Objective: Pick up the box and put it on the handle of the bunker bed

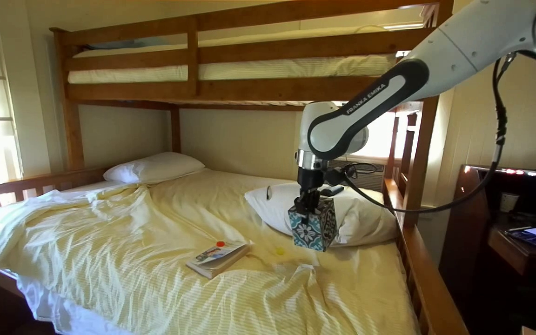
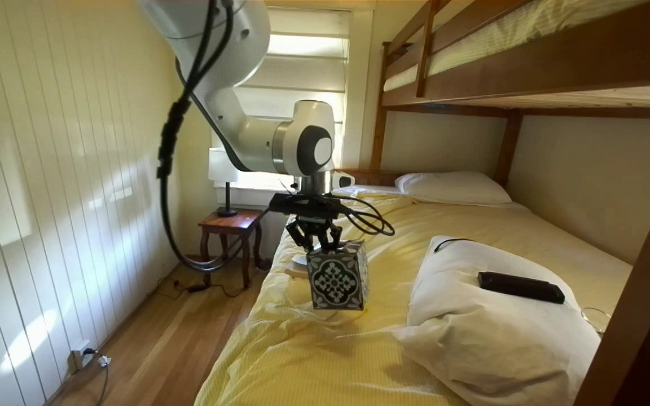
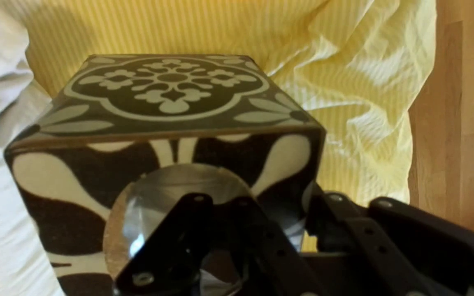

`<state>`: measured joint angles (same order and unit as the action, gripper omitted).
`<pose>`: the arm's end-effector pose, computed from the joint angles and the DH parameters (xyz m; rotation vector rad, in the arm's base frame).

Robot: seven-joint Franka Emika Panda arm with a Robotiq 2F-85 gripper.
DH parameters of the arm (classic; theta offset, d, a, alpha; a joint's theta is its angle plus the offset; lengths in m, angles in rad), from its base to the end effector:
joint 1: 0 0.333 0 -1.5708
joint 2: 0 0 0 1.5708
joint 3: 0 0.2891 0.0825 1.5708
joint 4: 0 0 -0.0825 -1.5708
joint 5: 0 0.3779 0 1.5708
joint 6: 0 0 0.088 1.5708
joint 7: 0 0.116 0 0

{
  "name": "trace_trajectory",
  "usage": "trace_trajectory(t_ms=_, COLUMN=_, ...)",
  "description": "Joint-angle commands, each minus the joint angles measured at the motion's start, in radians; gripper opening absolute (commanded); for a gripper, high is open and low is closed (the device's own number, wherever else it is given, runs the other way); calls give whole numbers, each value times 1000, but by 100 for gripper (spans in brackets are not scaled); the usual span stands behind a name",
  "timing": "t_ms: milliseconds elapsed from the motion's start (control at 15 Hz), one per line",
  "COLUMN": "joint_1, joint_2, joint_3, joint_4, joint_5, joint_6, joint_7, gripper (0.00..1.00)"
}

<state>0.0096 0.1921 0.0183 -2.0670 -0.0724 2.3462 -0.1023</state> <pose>0.5781 0.0145 0.3168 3.0730 0.2744 0.1316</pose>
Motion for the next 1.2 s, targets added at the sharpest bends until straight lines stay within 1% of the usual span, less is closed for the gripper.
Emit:
trace_trajectory(t_ms=0, joint_1=3, joint_2=-201, joint_3=-11, joint_4=-250, joint_5=-6, joint_6=49, joint_7=98, gripper=2)
trace_trajectory(t_ms=133, joint_1=-14, joint_2=-279, joint_3=-25, joint_4=-362, joint_5=23, joint_6=98, joint_7=175, gripper=2)
trace_trajectory(t_ms=267, joint_1=-35, joint_2=-354, joint_3=-45, joint_4=-476, joint_5=91, joint_6=147, joint_7=177, gripper=2)
trace_trajectory(t_ms=333, joint_1=-20, joint_2=-239, joint_3=-29, joint_4=-334, joint_5=38, joint_6=84, joint_7=160, gripper=7)
trace_trajectory(t_ms=467, joint_1=-36, joint_2=-297, joint_3=-44, joint_4=-420, joint_5=58, joint_6=118, joint_7=162, gripper=7)
trace_trajectory(t_ms=533, joint_1=-39, joint_2=-314, joint_3=-47, joint_4=-441, joint_5=61, joint_6=124, joint_7=163, gripper=2)
trace_trajectory(t_ms=600, joint_1=-50, joint_2=-346, joint_3=-53, joint_4=-452, joint_5=48, joint_6=126, joint_7=179, gripper=2)
trace_trajectory(t_ms=733, joint_1=-92, joint_2=-417, joint_3=-82, joint_4=-498, joint_5=32, joint_6=125, joint_7=233, gripper=2)
trace_trajectory(t_ms=800, joint_1=-113, joint_2=-445, joint_3=-100, joint_4=-517, joint_5=47, joint_6=124, joint_7=251, gripper=2)
trace_trajectory(t_ms=933, joint_1=-154, joint_2=-476, joint_3=-139, joint_4=-538, joint_5=73, joint_6=120, joint_7=260, gripper=2)
trace_trajectory(t_ms=1133, joint_1=-230, joint_2=-532, joint_3=-184, joint_4=-561, joint_5=65, joint_6=110, joint_7=309, gripper=2)
